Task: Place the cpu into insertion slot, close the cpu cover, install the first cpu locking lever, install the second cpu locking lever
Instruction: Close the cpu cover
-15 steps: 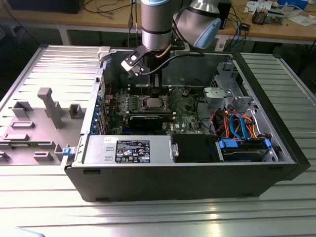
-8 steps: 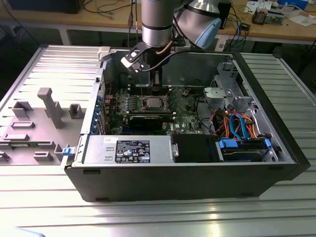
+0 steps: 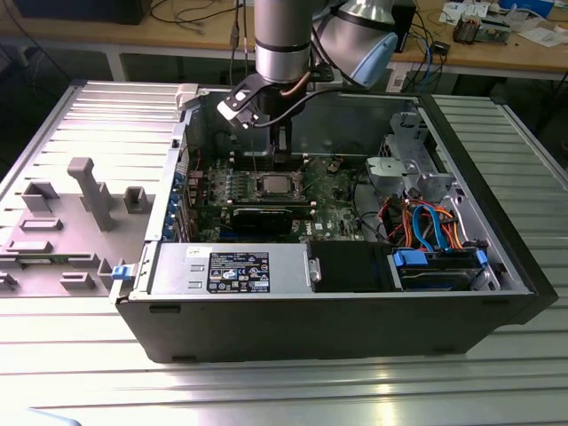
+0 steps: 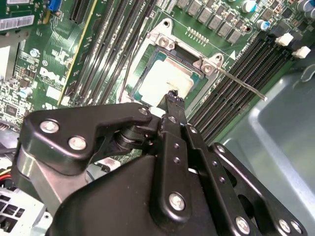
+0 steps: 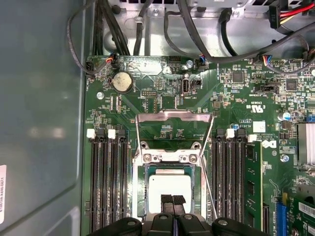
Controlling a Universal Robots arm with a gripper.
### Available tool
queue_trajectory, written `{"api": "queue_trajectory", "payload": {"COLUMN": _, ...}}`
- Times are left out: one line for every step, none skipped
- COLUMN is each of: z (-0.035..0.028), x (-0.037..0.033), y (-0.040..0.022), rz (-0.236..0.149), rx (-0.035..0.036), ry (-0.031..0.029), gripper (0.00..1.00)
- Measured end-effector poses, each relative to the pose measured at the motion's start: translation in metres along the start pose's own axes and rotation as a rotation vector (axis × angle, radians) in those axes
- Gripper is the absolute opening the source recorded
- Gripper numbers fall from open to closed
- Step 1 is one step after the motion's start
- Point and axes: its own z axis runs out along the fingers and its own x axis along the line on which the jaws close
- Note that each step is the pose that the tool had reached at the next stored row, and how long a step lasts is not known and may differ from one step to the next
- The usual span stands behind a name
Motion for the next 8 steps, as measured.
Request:
{"api": "queue_trajectory", "payload": {"z": -0.0016, "x": 0.0, "y": 0.0001, "rz": 0.0, "rx": 0.0, "ry": 0.0001, "gripper": 0.11}}
{"api": "queue_trajectory", "payload": {"z": -0.0035, "x": -0.0001, "y": 0.0001, "rz": 0.0, "rx": 0.0, "ry": 0.0, "gripper": 0.11}}
{"api": "queue_trajectory", "payload": {"z": -0.0055, "x": -0.0002, "y": 0.0002, "rz": 0.0, "rx": 0.0001, "ry": -0.0001, "gripper": 0.11}}
{"api": "queue_trajectory", "payload": {"z": -0.007, "x": -0.0002, "y": 0.0003, "rz": 0.0, "rx": 0.0001, "ry": -0.0002, "gripper": 0.11}}
{"api": "queue_trajectory", "payload": {"z": -0.009, "x": -0.0002, "y": 0.0003, "rz": 0.0, "rx": 0.0, "ry": -0.0002, "gripper": 0.11}}
{"api": "queue_trajectory", "payload": {"z": -0.0102, "x": -0.0003, "y": 0.0004, "rz": 0.0, "rx": -0.0001, "ry": -0.0001, "gripper": 0.11}}
{"api": "queue_trajectory", "payload": {"z": -0.0119, "x": -0.0003, "y": 0.0005, "rz": 0.0, "rx": -0.0001, "ry": -0.0002, "gripper": 0.11}}
{"api": "queue_trajectory", "payload": {"z": -0.0146, "x": -0.0004, "y": 0.0005, "rz": 0.0, "rx": 0.0, "ry": -0.0003, "gripper": 0.11}}
